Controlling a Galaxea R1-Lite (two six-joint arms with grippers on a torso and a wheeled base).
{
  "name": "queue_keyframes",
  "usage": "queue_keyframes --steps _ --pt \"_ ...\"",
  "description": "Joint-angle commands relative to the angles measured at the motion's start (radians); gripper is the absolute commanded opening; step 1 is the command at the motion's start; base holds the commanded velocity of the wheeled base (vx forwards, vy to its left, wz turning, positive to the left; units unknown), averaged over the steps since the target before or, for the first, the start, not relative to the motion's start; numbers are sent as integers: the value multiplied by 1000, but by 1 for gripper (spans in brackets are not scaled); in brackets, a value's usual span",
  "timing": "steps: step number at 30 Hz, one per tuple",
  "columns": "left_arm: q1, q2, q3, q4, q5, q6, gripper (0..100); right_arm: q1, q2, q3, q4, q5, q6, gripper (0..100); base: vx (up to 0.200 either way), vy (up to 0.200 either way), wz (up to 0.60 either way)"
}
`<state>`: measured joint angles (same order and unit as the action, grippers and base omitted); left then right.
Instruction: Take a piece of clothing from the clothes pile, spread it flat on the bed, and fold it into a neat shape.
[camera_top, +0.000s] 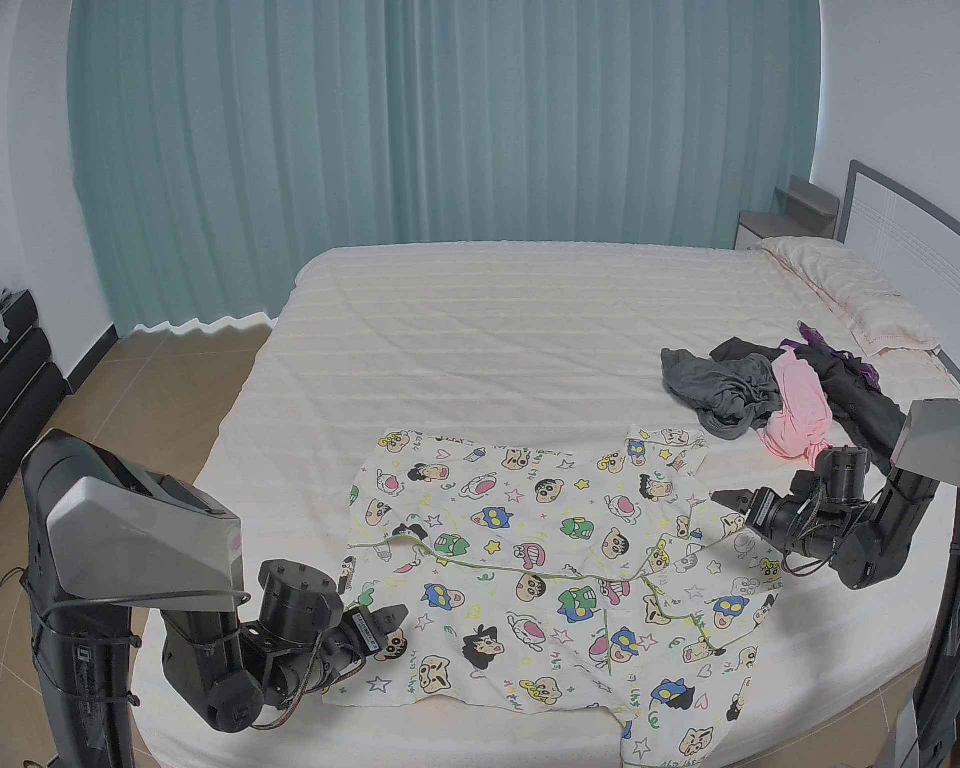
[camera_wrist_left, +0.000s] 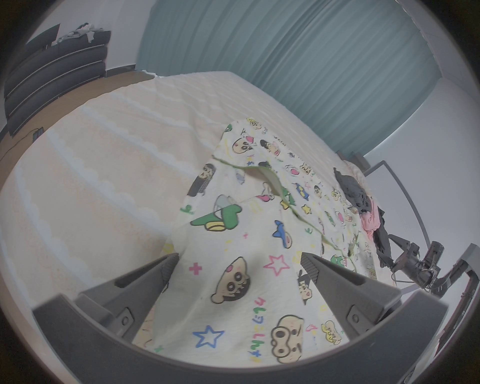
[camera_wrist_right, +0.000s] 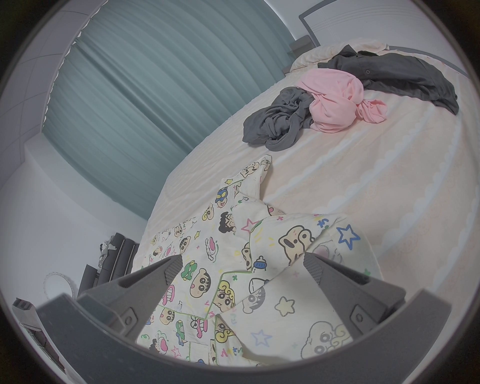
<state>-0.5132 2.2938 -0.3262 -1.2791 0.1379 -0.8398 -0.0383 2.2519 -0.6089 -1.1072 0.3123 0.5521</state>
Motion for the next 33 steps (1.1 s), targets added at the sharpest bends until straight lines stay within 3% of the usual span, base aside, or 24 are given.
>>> queue_keyframes --steps 1,10,19,27,33 --pt "-38 3 4 -49 3 -1 100 1 0 0 0 1 0 100 0 0 0" --pt "-159 42 42 -178 -14 11 100 31 -2 12 0 1 0 100 0 0 0" --pt "-271 88 177 -292 -100 84 100 46 -2 21 -2 1 0 100 0 0 0" --pt "-272 102 185 -292 -96 94 100 46 0 21 -2 1 0 100 0 0 0" --pt "-242 -80 214 -292 -104 51 100 46 -2 23 -2 1 0 100 0 0 0"
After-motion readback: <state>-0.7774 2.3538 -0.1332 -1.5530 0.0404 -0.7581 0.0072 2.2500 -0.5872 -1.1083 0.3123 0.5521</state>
